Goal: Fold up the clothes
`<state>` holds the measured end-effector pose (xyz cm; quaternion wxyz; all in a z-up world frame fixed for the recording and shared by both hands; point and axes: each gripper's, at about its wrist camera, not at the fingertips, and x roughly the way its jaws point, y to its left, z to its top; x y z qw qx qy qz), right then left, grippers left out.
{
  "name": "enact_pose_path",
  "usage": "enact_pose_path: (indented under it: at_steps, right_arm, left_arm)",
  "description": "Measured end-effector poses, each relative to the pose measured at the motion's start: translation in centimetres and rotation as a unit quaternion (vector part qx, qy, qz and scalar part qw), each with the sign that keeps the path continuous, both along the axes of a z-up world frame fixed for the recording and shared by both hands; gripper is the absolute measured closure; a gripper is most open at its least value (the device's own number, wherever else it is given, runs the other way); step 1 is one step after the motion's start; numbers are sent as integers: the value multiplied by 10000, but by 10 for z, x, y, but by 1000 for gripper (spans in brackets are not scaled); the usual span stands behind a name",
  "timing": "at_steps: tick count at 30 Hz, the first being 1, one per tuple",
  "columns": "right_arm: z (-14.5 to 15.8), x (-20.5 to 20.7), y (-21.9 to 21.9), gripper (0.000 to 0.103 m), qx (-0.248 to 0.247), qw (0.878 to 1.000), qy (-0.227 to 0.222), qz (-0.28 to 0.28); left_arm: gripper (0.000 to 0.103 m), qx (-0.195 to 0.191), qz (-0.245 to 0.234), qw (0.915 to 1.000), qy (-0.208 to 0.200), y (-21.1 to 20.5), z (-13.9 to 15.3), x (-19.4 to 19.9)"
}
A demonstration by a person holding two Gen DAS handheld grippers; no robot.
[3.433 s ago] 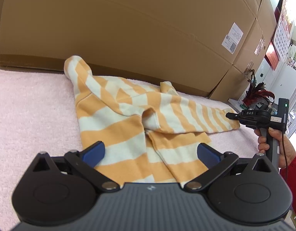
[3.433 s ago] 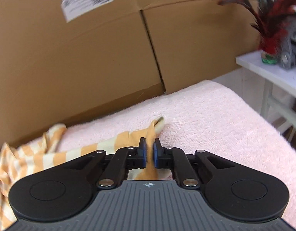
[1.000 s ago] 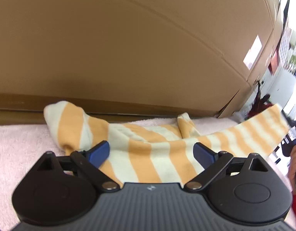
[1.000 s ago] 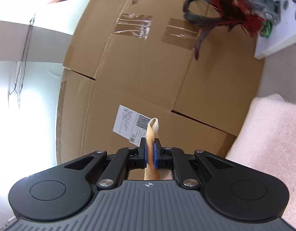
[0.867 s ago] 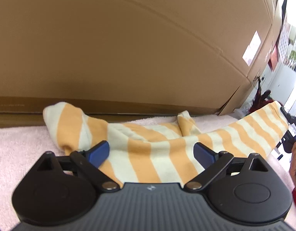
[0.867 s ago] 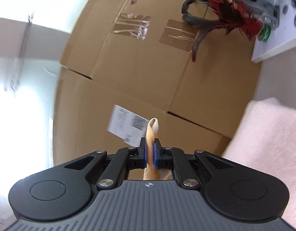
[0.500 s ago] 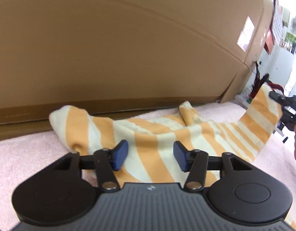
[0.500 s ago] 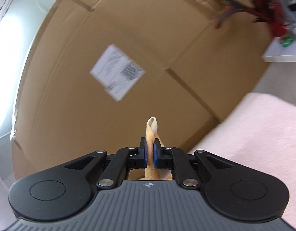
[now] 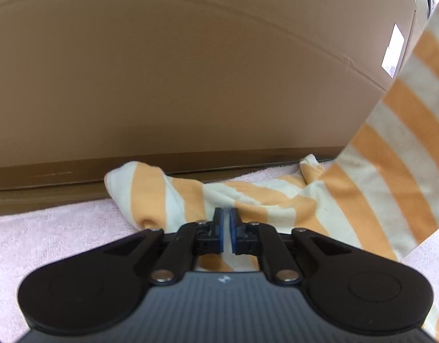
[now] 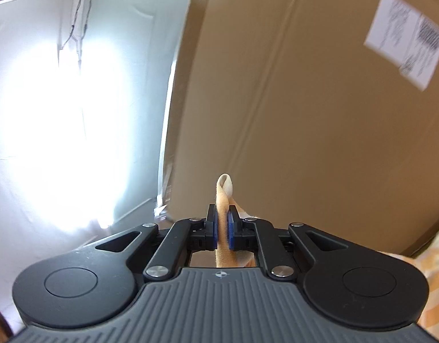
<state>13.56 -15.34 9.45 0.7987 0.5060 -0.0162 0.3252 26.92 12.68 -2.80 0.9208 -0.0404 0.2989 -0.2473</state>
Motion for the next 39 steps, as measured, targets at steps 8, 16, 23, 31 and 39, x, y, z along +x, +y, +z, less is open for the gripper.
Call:
enact_pose_path:
  at_steps: [8,16,23,31,39]
  right_arm:
    - [6,-17,39,95,331,9930,-470,1030]
    - [2,-50,53,94,466,9811,-808,1698]
    - [-19,-74,56,94,370,9707,-1015,2145]
    - [-39,-93,54,91,272,9658,-943,2398]
    - [-53,-114,47,91,-333,9669,-723,2426]
  left_arm:
    - [95,-77,44,10000,17,7,0,0]
    - [95,-140,89,9999,48,11,-1,0]
    - [91,-783,21,9960,424,31,-4,9]
    - [90,-966,-34,9937,564,43,-5,9]
    - [84,-954,-96,9940,527,38,-6,12]
